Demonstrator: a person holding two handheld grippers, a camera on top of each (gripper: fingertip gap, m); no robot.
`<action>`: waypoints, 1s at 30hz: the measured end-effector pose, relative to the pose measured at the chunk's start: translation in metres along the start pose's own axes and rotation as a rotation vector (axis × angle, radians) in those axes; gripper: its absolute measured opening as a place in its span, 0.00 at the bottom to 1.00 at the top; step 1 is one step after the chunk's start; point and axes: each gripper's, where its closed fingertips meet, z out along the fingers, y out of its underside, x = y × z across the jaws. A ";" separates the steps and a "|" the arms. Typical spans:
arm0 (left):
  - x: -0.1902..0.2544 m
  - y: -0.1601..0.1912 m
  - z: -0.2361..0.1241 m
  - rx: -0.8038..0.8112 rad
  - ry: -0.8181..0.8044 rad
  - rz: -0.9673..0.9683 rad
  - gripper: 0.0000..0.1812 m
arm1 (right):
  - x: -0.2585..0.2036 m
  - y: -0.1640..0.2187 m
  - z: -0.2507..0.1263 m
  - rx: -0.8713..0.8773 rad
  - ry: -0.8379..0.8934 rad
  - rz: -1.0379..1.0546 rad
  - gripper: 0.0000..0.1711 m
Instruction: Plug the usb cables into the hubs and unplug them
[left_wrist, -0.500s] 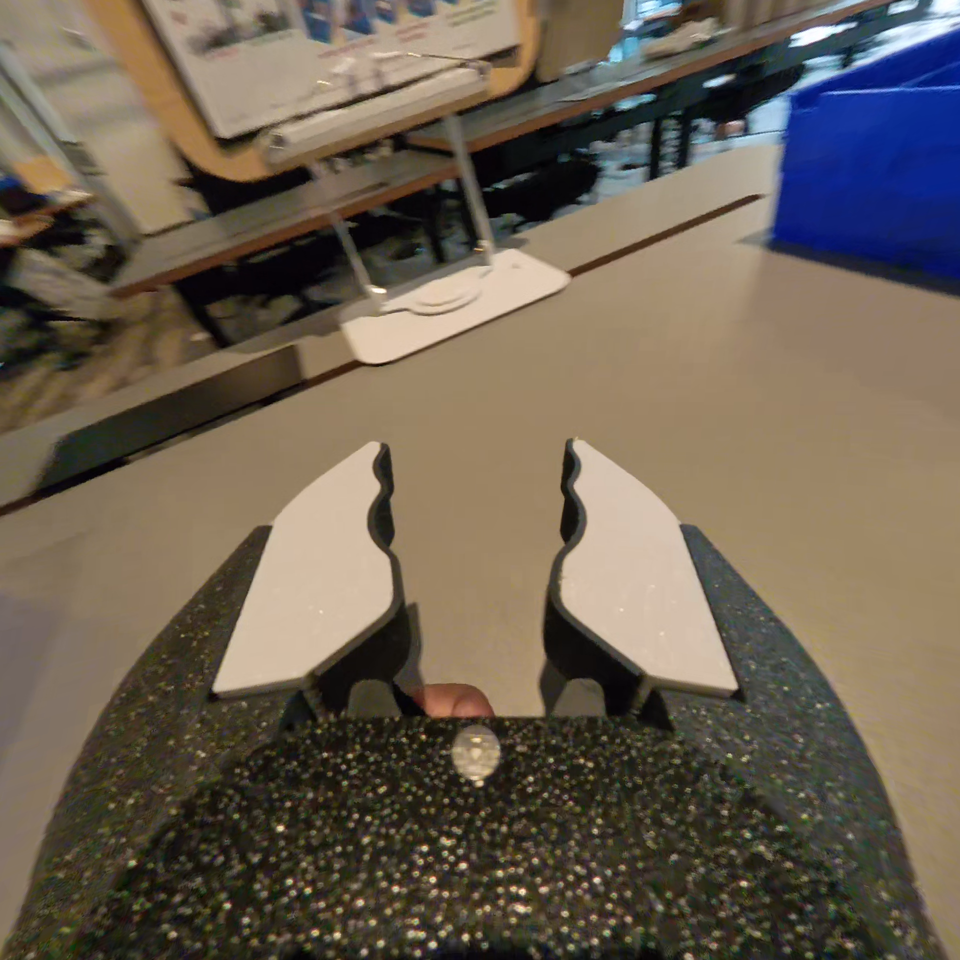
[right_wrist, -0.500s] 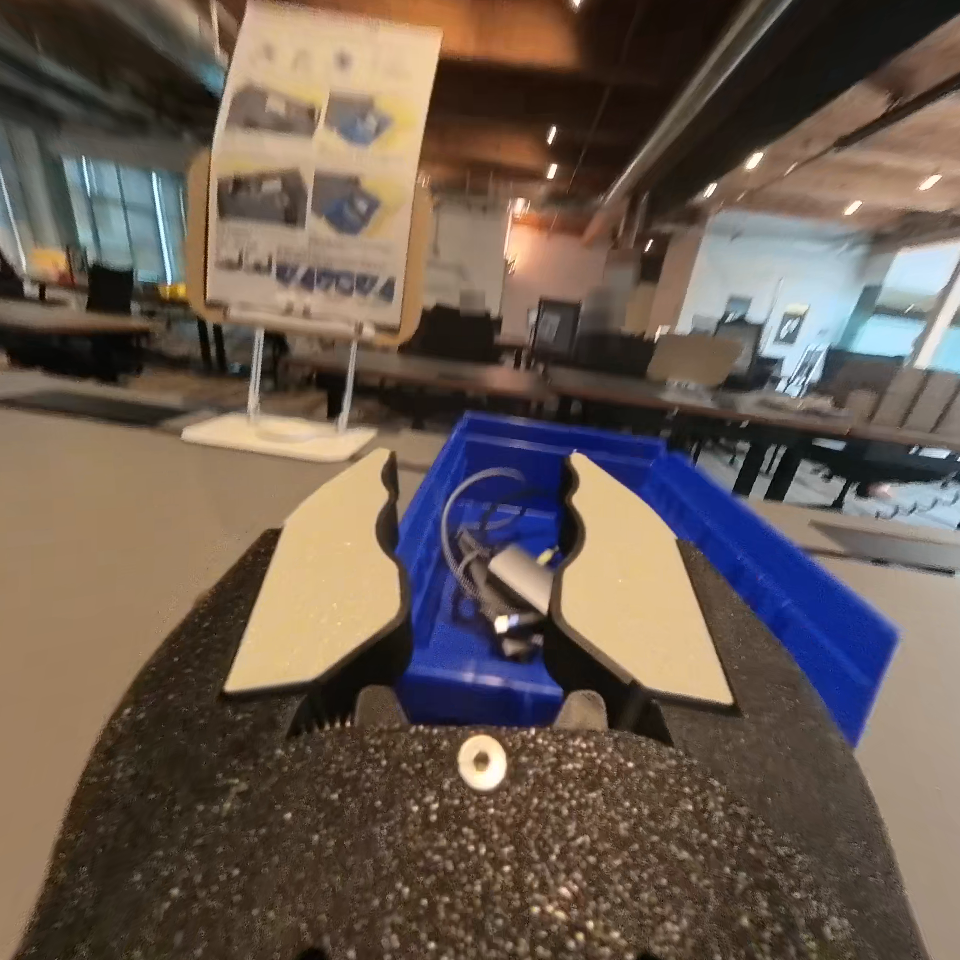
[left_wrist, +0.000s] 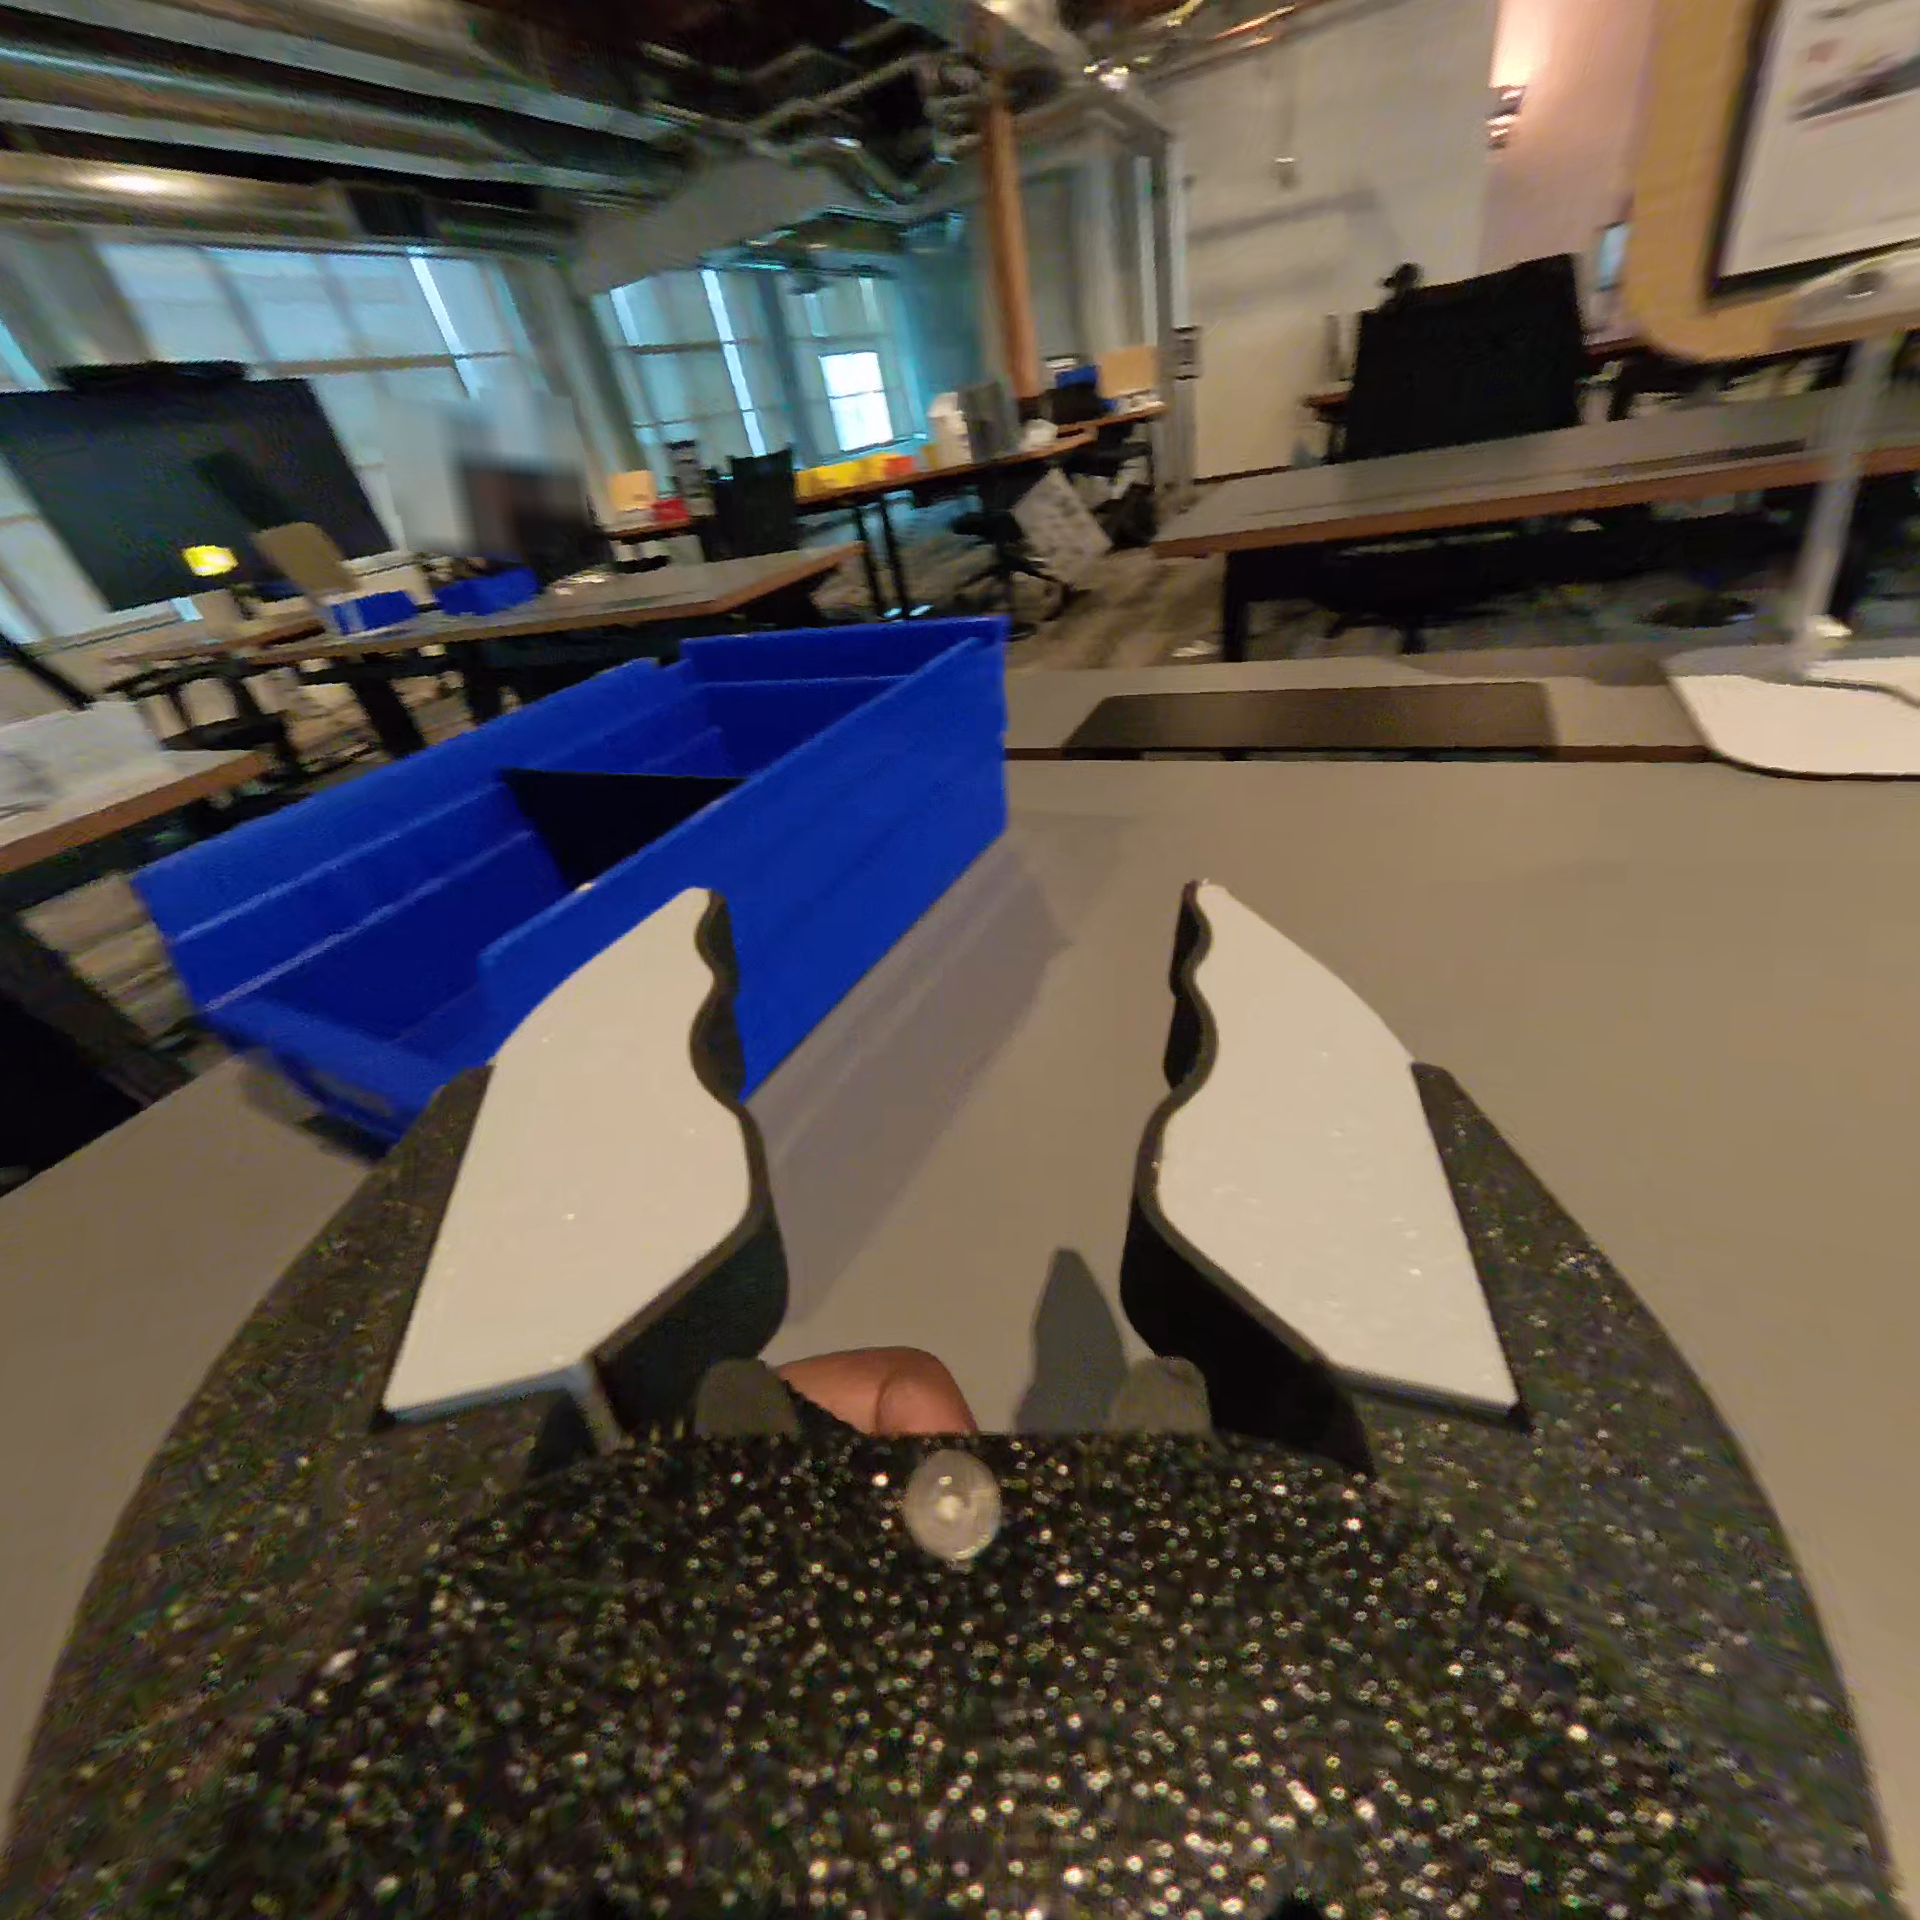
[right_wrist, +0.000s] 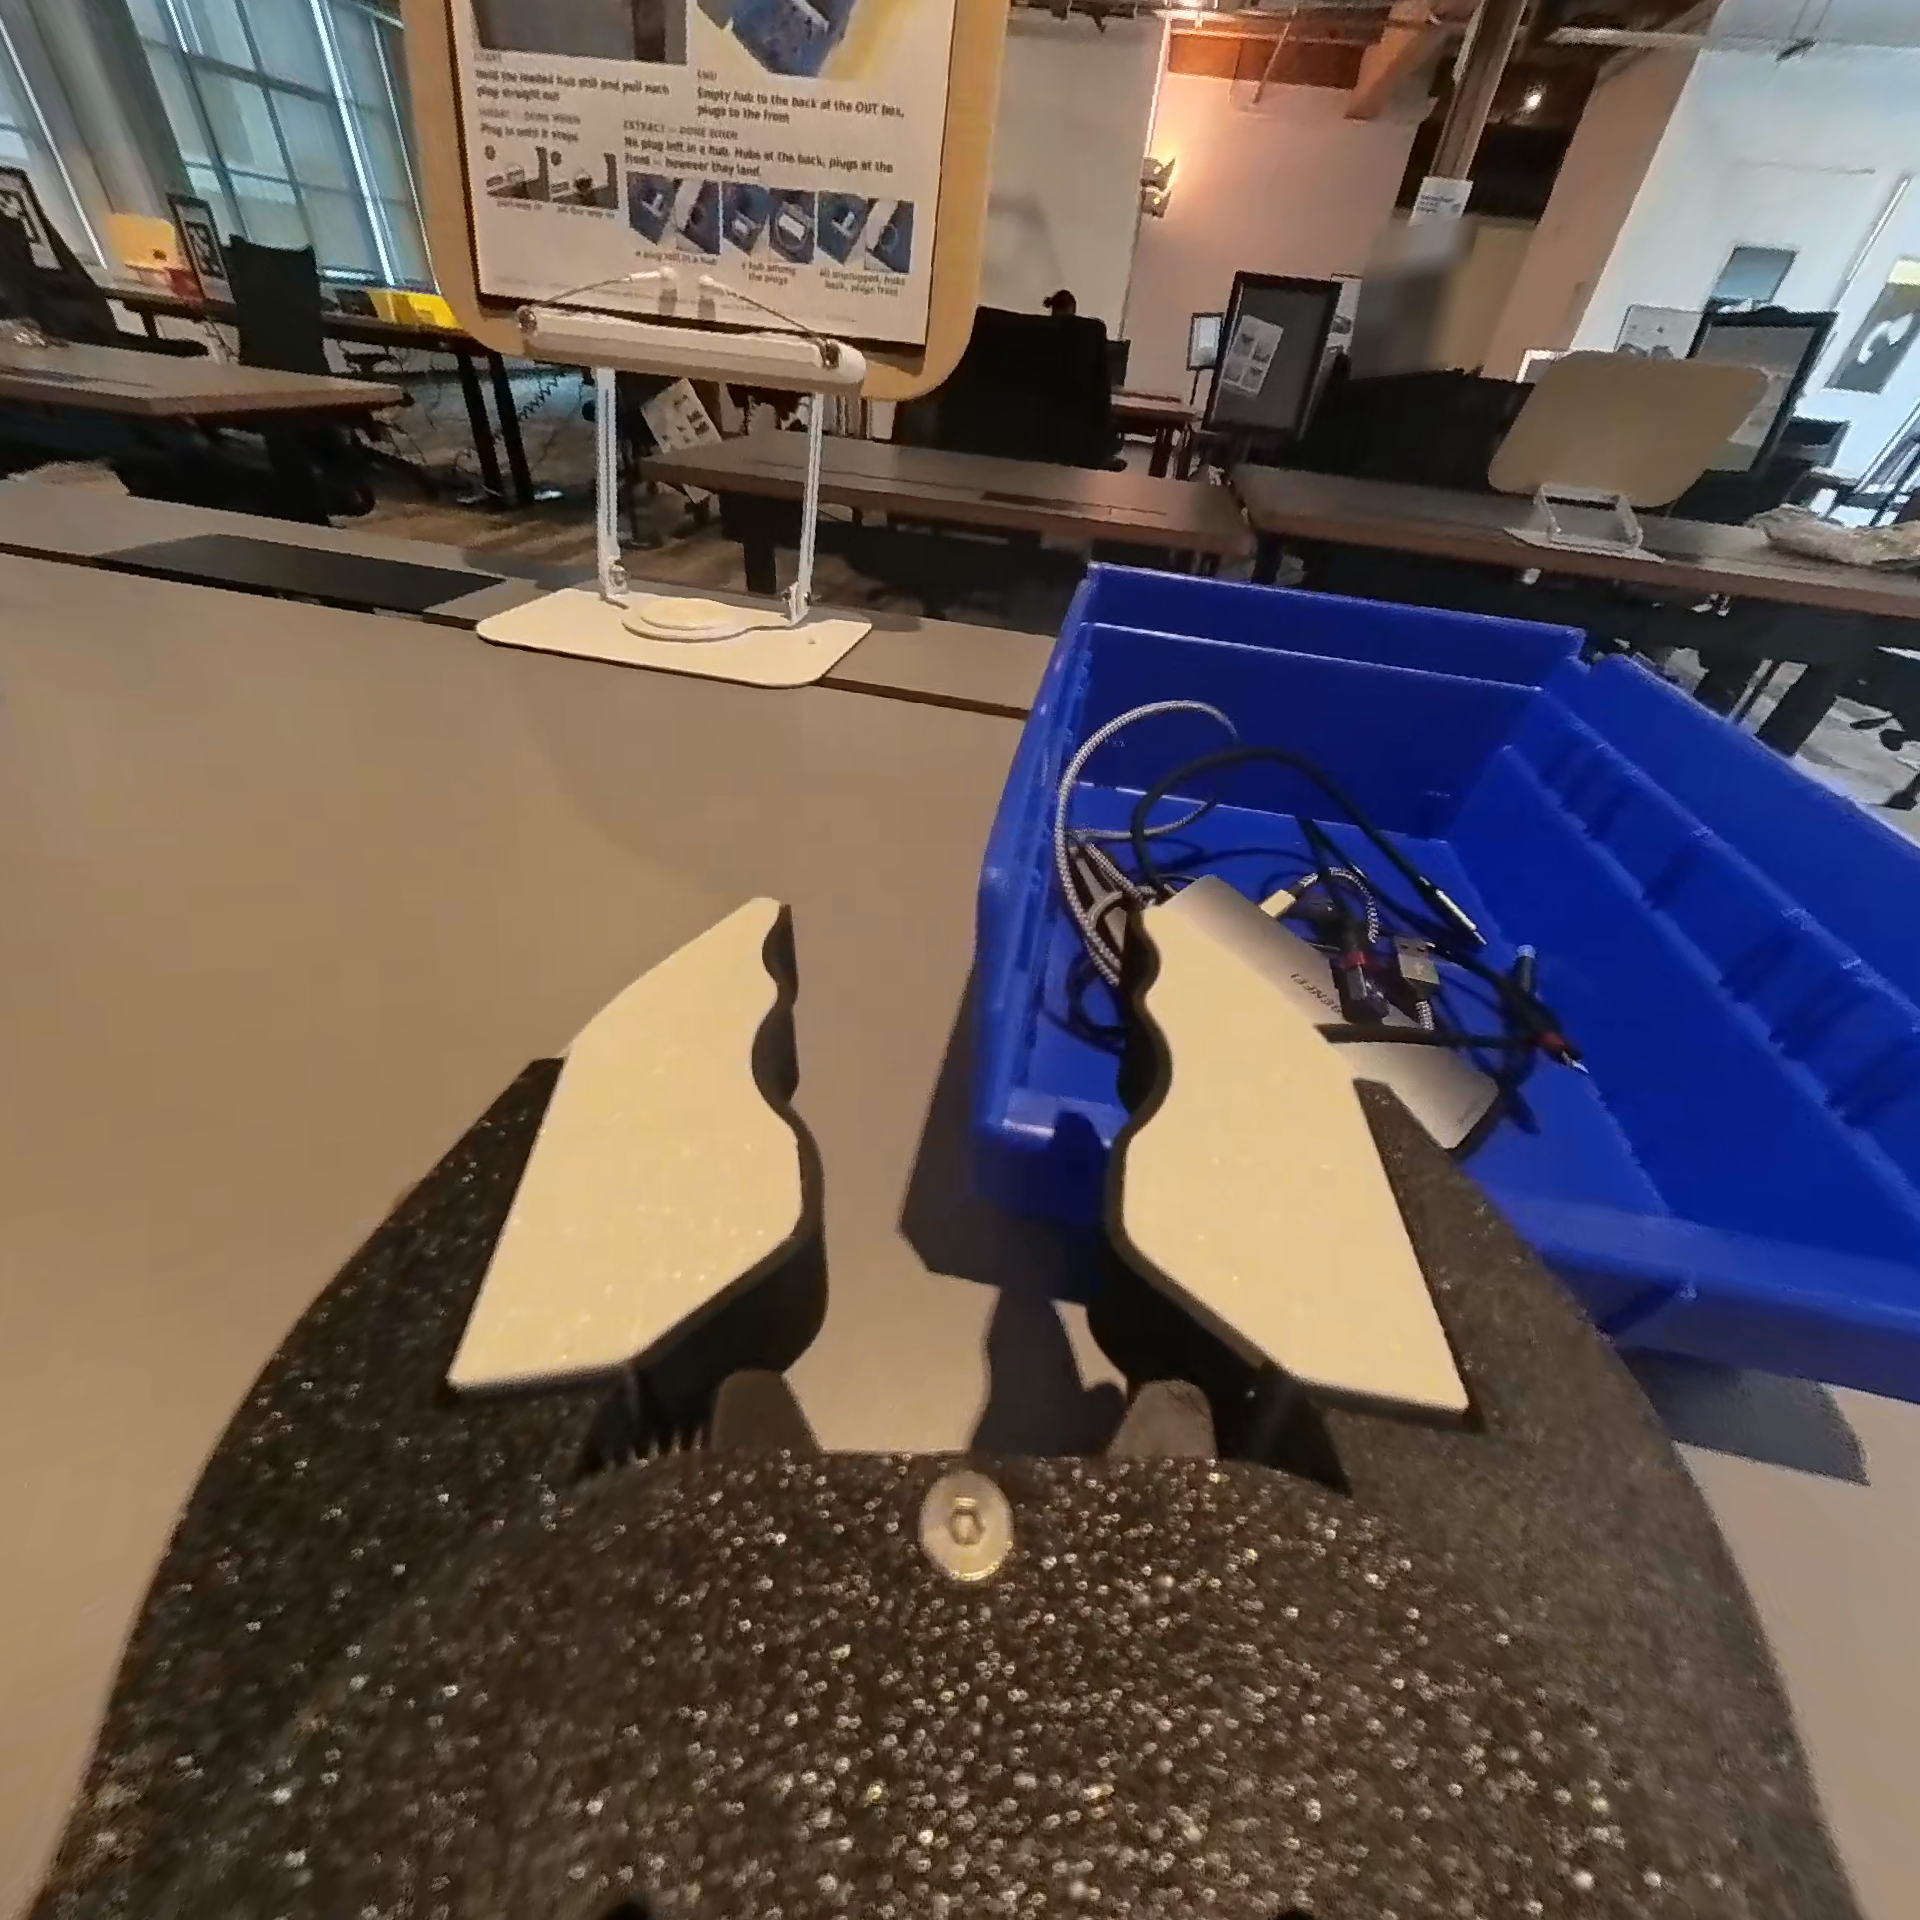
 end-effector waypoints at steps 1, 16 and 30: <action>-0.010 0.003 0.003 -0.010 -0.036 0.003 0.44 | 0.000 -0.001 -0.002 0.012 -0.001 0.006 0.35; -0.110 0.046 0.055 -0.211 -0.242 -0.050 0.31 | -0.002 -0.004 0.000 0.029 -0.016 0.004 0.32; -0.022 0.033 0.019 -0.161 0.153 0.022 0.02 | 0.005 0.000 0.000 0.006 0.037 0.000 0.29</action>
